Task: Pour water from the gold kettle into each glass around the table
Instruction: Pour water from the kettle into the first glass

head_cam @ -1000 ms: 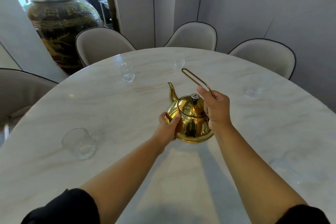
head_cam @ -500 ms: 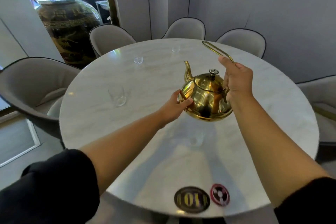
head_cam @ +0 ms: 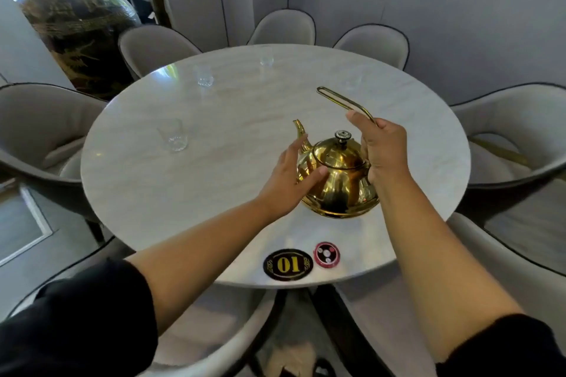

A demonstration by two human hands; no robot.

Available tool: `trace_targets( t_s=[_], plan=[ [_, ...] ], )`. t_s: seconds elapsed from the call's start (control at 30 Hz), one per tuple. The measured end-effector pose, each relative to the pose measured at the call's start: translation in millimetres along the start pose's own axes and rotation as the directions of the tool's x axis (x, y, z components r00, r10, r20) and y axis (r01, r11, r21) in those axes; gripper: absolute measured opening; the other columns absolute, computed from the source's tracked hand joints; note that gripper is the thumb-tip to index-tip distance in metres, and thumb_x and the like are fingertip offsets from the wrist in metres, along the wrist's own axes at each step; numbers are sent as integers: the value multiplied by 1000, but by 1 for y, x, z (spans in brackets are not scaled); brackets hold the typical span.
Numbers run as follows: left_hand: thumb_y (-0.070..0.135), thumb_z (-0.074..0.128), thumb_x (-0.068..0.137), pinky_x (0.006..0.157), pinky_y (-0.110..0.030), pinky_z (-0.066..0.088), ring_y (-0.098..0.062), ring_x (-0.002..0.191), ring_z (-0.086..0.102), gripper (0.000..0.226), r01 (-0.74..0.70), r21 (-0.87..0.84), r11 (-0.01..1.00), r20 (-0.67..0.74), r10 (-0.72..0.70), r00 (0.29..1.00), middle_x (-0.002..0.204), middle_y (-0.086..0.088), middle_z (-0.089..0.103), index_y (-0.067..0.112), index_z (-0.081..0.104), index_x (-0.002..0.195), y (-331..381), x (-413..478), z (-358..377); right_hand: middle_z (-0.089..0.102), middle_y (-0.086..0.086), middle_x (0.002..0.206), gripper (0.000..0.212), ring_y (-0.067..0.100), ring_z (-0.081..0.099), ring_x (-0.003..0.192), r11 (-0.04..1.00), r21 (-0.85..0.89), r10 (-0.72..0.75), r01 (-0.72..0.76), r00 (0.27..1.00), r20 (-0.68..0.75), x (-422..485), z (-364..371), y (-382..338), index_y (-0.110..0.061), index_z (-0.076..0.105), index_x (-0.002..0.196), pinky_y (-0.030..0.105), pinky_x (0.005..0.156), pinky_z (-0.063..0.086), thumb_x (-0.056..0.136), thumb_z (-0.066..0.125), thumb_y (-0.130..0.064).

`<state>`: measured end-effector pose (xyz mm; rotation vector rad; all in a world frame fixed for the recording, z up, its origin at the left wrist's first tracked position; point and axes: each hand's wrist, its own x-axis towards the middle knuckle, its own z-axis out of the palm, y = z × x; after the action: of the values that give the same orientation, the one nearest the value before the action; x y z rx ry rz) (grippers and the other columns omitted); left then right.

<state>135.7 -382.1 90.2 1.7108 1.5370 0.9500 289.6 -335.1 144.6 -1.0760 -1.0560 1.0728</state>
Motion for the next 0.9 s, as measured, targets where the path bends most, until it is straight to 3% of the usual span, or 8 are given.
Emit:
trace_targets(
  t_s=[0.13,0.23,0.43,0.6,0.73,0.9],
  plan=[
    [49,50,91,106,-32,28,-19,136,31,64,-52,23,998,4,52,999,151,-4,28,35,17,144,-1,-7,33,26,-10,37,54,8,21,36,999,-38,-3,4,999,45,4,-22,10,-17,32,48,19,43,27,77,78,-22],
    [45,49,93,108,-35,32,-17,134,33,62,-58,38,998,19,57,998,150,-3,28,34,17,145,-1,-12,54,26,-10,36,53,8,21,36,998,-63,5,0,996,87,11,-35,17,-15,33,50,18,41,27,76,78,-23],
    [46,48,93,112,-45,32,-23,141,25,64,-47,117,992,127,32,991,159,6,4,42,12,146,-11,-10,70,28,-10,37,53,9,23,37,986,-166,44,-20,989,142,21,-44,31,-15,36,48,22,45,30,76,79,-28],
    [47,47,93,114,-49,28,-22,144,18,70,-68,175,982,216,29,976,158,14,-4,45,2,146,-24,-6,71,29,-11,35,55,7,25,36,973,-230,75,-34,983,168,30,-42,37,-21,37,42,25,49,30,76,79,-27],
    [51,45,92,118,-48,17,-16,147,2,72,-113,232,966,216,62,974,158,16,-7,39,0,148,-31,-2,68,28,-12,34,53,6,25,35,958,-284,88,-34,980,179,34,-33,36,-18,38,45,25,50,30,75,80,-29],
    [51,41,94,119,-46,14,-12,146,6,71,-126,196,973,276,69,959,159,12,-3,38,-4,148,-37,-1,62,27,-12,35,55,7,24,36,934,-356,107,-35,977,183,37,-26,39,-17,36,45,25,50,30,74,80,-34]
  ],
)
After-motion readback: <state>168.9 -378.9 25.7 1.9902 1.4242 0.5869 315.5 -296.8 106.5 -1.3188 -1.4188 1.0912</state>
